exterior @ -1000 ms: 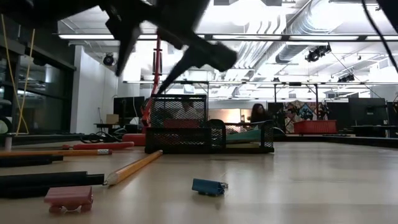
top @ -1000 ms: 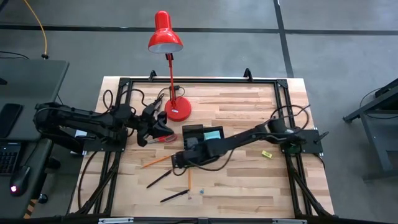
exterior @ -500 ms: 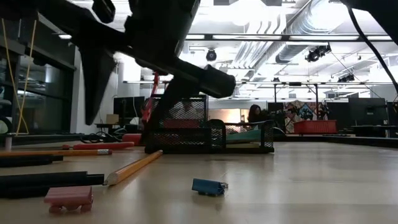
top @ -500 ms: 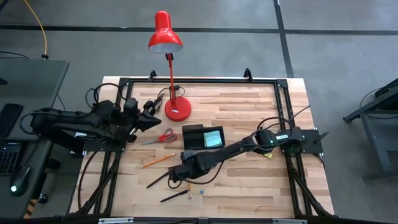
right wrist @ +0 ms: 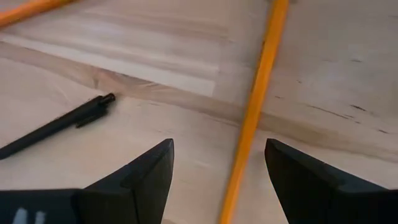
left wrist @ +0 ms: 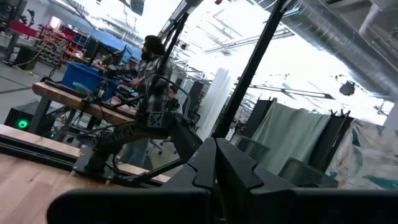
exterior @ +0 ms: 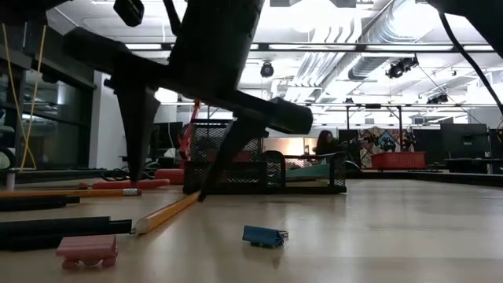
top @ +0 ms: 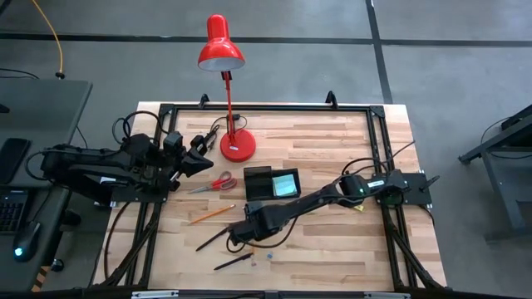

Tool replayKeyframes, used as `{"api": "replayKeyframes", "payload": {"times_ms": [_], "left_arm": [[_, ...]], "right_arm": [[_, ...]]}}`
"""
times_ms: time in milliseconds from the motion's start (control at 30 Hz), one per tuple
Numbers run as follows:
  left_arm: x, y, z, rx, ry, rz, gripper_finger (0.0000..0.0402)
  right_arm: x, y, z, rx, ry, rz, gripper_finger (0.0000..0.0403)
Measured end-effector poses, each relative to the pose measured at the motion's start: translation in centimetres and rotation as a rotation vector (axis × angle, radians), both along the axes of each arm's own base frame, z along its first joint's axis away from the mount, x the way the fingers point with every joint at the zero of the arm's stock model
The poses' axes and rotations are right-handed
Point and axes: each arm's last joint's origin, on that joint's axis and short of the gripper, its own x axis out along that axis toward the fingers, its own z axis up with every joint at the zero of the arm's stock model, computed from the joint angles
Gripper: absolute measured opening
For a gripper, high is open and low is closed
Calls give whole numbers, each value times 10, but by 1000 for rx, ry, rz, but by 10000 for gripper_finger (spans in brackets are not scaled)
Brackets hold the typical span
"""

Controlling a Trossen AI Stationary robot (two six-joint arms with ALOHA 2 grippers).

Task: Pick and place office supplies into organizer
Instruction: Put the orange pencil into the black desk organizer

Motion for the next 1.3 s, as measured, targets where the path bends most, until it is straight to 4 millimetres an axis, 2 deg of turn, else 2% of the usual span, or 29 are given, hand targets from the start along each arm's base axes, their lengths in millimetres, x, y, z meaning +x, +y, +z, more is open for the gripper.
{"api": "replayKeyframes", "payload": {"times_ms": [267, 400, 567, 733, 867, 1100, 1300], "left_arm": [[0, 0, 1, -4, -5, -12, 3], [0, 0, -1, -7, 8, -12, 3], [1, 0, -2, -16, 24, -5, 3], [1, 0, -2, -36, 27, -11, 3], [1, 0, -2, -46, 27, -12, 3], [0, 0, -1, -89, 22, -24, 3], [0, 0, -1, -89, 23, -24, 3]], "right_arm": [[-1, -1, -8, -2, 47, 13, 233], [1, 0, -13, -14, 35, 41, 211], [4, 3, -36, 15, 72, 88, 182], [5, 10, -40, -10, 44, 98, 163], [4, 10, -41, 2, 58, 118, 121], [1, 10, -43, -26, 99, 281, 16], [0, 9, -43, -29, 121, 334, 3]]}}
